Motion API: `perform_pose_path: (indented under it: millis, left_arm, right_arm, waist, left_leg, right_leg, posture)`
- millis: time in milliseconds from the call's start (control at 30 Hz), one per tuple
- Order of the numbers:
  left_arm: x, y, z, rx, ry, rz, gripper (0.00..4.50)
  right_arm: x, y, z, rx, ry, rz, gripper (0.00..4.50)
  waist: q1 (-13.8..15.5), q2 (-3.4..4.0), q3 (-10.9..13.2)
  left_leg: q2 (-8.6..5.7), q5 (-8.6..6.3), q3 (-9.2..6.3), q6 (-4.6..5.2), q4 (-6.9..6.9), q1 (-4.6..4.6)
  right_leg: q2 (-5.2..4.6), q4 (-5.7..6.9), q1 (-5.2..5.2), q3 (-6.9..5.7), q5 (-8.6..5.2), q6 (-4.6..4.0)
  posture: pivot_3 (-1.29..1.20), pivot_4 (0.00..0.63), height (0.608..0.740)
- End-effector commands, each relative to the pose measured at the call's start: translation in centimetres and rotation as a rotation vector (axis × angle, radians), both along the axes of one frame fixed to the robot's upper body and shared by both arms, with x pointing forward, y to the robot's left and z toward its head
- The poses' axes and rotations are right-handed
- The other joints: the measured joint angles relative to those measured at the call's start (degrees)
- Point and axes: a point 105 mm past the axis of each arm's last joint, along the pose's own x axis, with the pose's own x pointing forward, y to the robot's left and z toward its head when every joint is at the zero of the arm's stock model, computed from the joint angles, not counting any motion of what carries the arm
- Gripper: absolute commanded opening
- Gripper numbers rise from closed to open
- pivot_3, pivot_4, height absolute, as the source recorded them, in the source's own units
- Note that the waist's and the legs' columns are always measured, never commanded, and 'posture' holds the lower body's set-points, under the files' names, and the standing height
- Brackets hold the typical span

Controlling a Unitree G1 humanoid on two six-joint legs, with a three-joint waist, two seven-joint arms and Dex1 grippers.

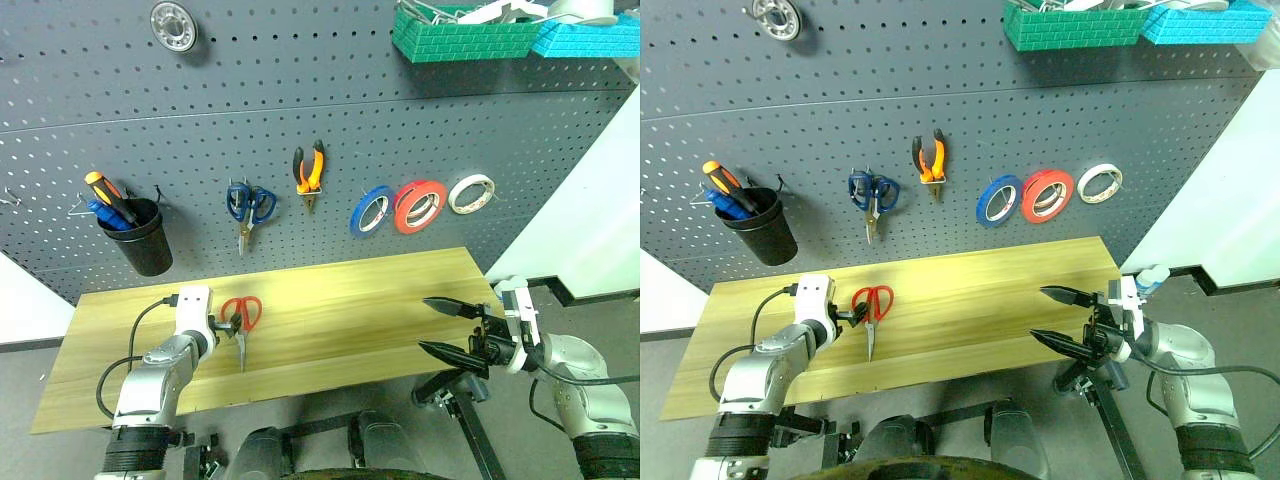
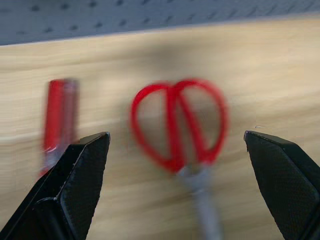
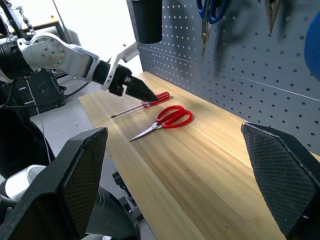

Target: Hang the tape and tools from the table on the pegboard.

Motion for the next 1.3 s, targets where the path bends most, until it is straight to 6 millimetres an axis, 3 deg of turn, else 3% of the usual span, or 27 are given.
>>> perform_pose_path:
  millis: [33,200,567,1300]
  left_arm:
    - [0.2,-0.7,0.9,0.009,-0.021,-0.015,4.50]
    - [0.4,-1.1,1.2,0.030,-0.013,-0.029,4.50]
    - [1.2,-1.9,0.9,0.033,-0.003,-0.033,4.50]
    - [2.0,-3.6,-0.3,0.119,0.152,-0.078,4.50]
  right_arm:
    - [0.2,1.0,2.3,0.012,-0.060,0.007,4.49]
    - [-0.3,2.3,3.7,0.012,-0.061,0.012,4.49]
    - [-0.7,1.6,5.0,0.004,-0.028,-0.013,4.49]
    - [-0.9,1.4,4.4,0.012,-0.024,-0.041,4.49]
  waist:
    - [0.2,-0.06,0.9]
    - [1.3,-0.09,3.0]
    - [2.8,-0.33,6.2]
    - [2.6,-0.47,7.7]
  left_leg:
    - [0.00,0.00,0.01,-0.01,0.00,0.00]
    - [0.03,0.00,-0.02,0.00,-0.02,-0.06]
    - [-0.20,0.01,0.02,0.03,-0.03,-0.55]
    - [-0.21,0.00,0.01,0.03,-0.10,-0.66]
  right_leg:
    - [-0.03,0.00,0.00,0.01,0.00,0.01]
    - [-0.17,0.06,-0.13,0.01,0.02,-0.08]
    - [-0.60,-0.06,-0.48,-0.01,0.01,-0.05]
    - [-0.63,-0.08,-0.55,-0.15,-0.08,0.15]
  posture:
    - [-0.11,0.136,0.740]
    - [-0.11,0.191,0.740]
    - [-0.12,0.235,0.740]
    - [-0.15,0.236,0.740]
